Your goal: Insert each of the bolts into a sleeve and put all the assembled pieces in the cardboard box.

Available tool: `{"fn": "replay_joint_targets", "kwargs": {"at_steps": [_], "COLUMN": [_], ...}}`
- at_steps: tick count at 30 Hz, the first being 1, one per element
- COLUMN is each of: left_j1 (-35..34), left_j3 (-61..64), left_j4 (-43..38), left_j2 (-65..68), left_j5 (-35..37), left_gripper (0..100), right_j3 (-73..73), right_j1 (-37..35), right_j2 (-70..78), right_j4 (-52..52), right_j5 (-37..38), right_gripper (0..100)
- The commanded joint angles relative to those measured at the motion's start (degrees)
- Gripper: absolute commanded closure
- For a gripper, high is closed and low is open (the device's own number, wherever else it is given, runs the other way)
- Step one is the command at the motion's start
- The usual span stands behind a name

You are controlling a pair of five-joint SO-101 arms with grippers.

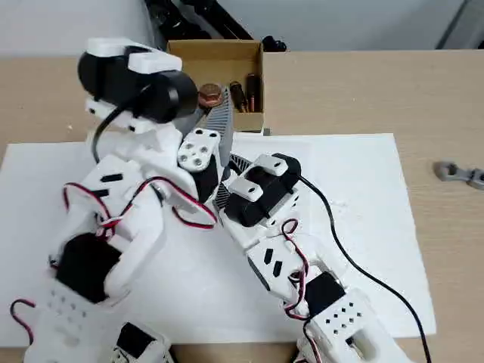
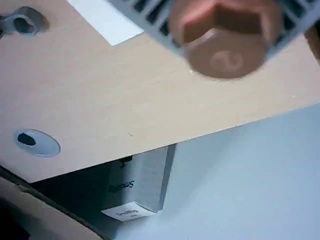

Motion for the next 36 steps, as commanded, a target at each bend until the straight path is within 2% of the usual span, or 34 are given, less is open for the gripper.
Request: {"fn": "replay_joint_targets", "kwargs": {"at_steps": [1, 6, 13, 36], "left_j1": [0.1, -0.4, -4.8, -4.5], "left_j3": [1.3, 3.9, 6.3, 10.0], "left_j4": [-3.7, -4.2, -7.5, -9.1], "left_j2": [-0.4, -0.5, -0.8, -0.4], "left_j5": [2.5, 4.2, 6.4, 8.3], "left_gripper": [100, 100, 100, 100], "right_j3": [-0.7, -0.7, -1.0, -1.0], "right_j1": [-0.3, -0.3, -0.3, -0.3], "right_j2": [0.1, 0.1, 0.1, 0.1], "right_j4": [-1.8, -1.8, -1.8, -1.8], "right_j5": [-2.6, -4.2, -4.2, -4.3], "right_gripper": [99.5, 99.5, 99.5, 99.5]}}
